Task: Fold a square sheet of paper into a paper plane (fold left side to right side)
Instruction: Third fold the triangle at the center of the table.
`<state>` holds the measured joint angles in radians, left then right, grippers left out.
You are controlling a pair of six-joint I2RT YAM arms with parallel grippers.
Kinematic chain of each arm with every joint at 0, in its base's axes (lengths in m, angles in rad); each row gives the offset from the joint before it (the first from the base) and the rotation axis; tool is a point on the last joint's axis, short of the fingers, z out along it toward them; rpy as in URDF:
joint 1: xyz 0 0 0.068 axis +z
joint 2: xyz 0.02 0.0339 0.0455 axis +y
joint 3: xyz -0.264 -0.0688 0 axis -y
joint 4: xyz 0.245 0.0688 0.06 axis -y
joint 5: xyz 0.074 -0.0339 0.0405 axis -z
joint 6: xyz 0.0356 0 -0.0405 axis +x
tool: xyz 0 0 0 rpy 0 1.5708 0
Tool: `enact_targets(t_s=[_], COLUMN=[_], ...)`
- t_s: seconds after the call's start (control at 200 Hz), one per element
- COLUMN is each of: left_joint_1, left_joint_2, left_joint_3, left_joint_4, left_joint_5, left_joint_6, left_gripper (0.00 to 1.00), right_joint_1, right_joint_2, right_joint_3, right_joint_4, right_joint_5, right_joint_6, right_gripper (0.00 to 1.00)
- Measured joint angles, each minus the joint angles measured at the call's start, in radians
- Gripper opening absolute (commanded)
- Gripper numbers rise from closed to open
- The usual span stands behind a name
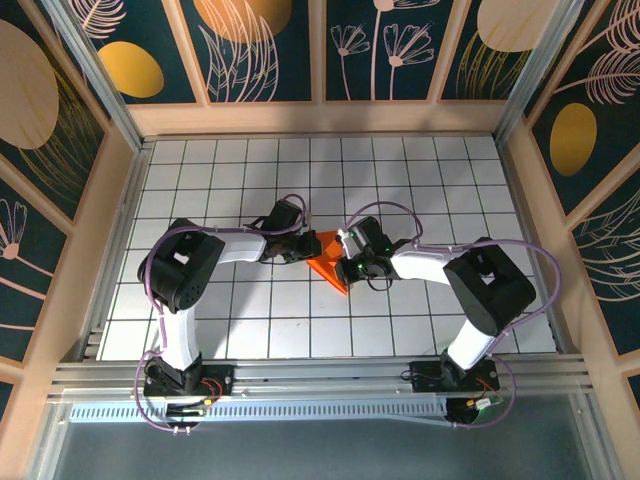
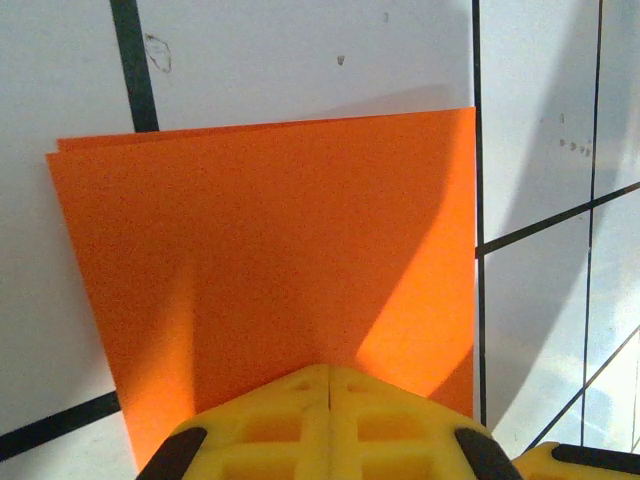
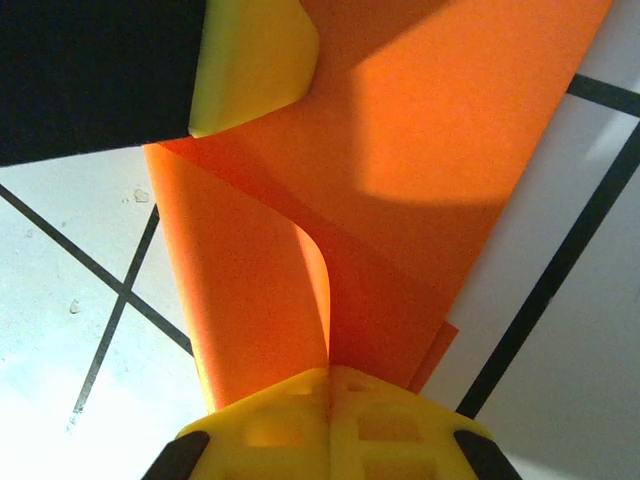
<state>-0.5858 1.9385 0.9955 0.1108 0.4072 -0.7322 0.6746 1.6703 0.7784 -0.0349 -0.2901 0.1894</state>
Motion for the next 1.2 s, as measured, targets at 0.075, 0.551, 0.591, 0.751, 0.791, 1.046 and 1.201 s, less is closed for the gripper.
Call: enact_targets(t_s=[0.075,0.551,0.591,0.751,0.791,1.046,1.201], left_joint_1=[0.000,0.000,0.000,0.000,0.000,0.000,0.000], left_joint_2=[0.000,0.000,0.000,0.000,0.000,0.000,0.000], left_joint_3=[0.000,0.000,0.000,0.000,0.000,0.000,0.000], left_joint_4=[0.000,0.000,0.000,0.000,0.000,0.000,0.000], left_joint_5=[0.000,0.000,0.000,0.000,0.000,0.000,0.000], left_joint_6=[0.000,0.000,0.000,0.000,0.000,0.000,0.000], left_gripper=[0.00,0.00,0.00,0.00,0.00,0.00,0.03], right_joint_1=[0.000,0.000,0.000,0.000,0.000,0.000,0.000], right_joint_2=[0.000,0.000,0.000,0.000,0.000,0.000,0.001], right_joint_3=[0.000,-0.002,-0.002,-0.002,-0.002,-0.002,-0.002], right_joint_4=[0.000,0.000,0.000,0.000,0.000,0.000,0.000], right_joint_5=[-0.005,-0.029,-0.029,-0.024,-0.024,-0.023,-0.023], right_joint_6=[0.000,0.000,0.000,0.000,0.000,0.000,0.000], right_gripper=[0.00,0.00,0.00,0.00,0.00,0.00,0.00])
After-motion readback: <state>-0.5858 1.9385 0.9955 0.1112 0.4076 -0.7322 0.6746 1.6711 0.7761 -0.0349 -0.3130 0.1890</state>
